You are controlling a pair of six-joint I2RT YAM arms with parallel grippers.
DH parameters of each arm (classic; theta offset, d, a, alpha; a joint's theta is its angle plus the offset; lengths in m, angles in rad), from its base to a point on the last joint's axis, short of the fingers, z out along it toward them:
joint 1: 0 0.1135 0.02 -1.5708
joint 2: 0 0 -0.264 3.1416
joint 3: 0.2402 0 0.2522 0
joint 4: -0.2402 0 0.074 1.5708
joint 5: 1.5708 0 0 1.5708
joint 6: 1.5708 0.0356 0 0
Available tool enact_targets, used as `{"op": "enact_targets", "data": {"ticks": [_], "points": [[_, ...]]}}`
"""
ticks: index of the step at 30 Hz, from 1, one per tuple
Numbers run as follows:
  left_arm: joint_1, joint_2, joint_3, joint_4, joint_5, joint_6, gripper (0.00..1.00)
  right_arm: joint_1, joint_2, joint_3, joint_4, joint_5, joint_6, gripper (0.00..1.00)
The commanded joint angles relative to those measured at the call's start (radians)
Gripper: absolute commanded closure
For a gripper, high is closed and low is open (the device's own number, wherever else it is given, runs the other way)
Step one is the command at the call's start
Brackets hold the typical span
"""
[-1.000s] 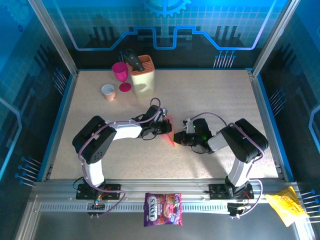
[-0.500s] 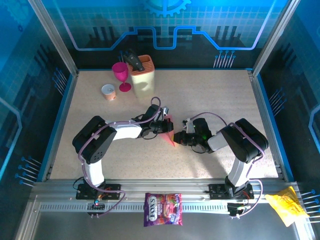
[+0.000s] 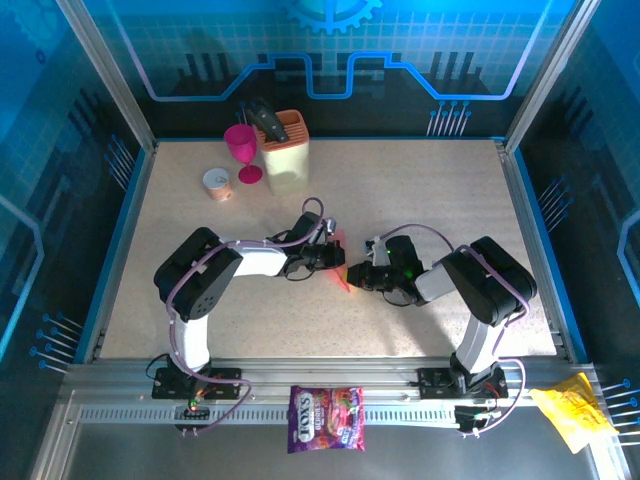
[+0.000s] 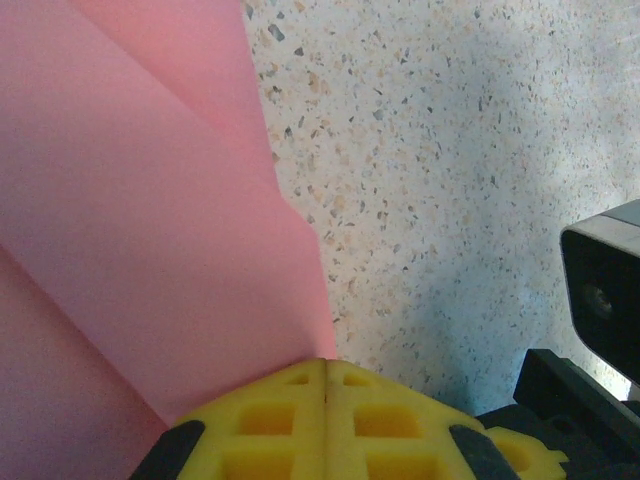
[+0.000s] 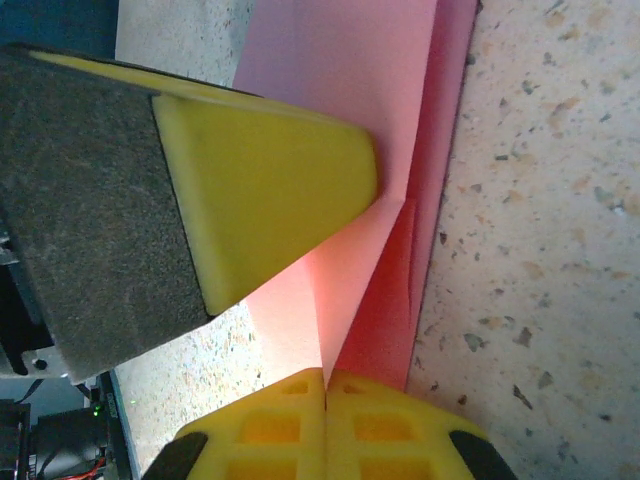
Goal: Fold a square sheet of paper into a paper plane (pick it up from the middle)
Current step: Fourth fold the wing at the center of the table.
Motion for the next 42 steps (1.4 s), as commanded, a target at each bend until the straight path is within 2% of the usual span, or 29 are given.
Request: {"op": "enact_targets", "data": {"ticks": [1, 23, 28, 34, 38, 42], "points": [[0.019, 0.023, 0.022, -0.009, -0.018, 0.036, 1.00, 0.012, 0.095, -0.034, -0.252, 0.089, -0.023, 1.00], [0.036, 0.025, -0.013, 0.003, -0.032, 0.044, 1.00, 0.016, 0.066, 0.002, -0.304, 0.073, -0.019, 1.00], [0.039, 0.028, -0.032, 0.006, -0.039, 0.050, 1.00, 0.016, -0.014, 0.028, -0.369, 0.060, -0.032, 0.85], [0.040, 0.026, -0.049, 0.011, -0.048, 0.054, 1.00, 0.000, -0.204, 0.065, -0.549, 0.099, -0.082, 0.63], [0.039, 0.018, -0.060, 0.015, -0.047, 0.051, 1.00, -0.019, -0.313, 0.081, -0.654, 0.129, -0.109, 0.64], [0.039, 0.013, -0.067, 0.017, -0.051, 0.047, 1.00, -0.010, -0.342, 0.125, -0.680, 0.109, -0.107, 0.81]]}}
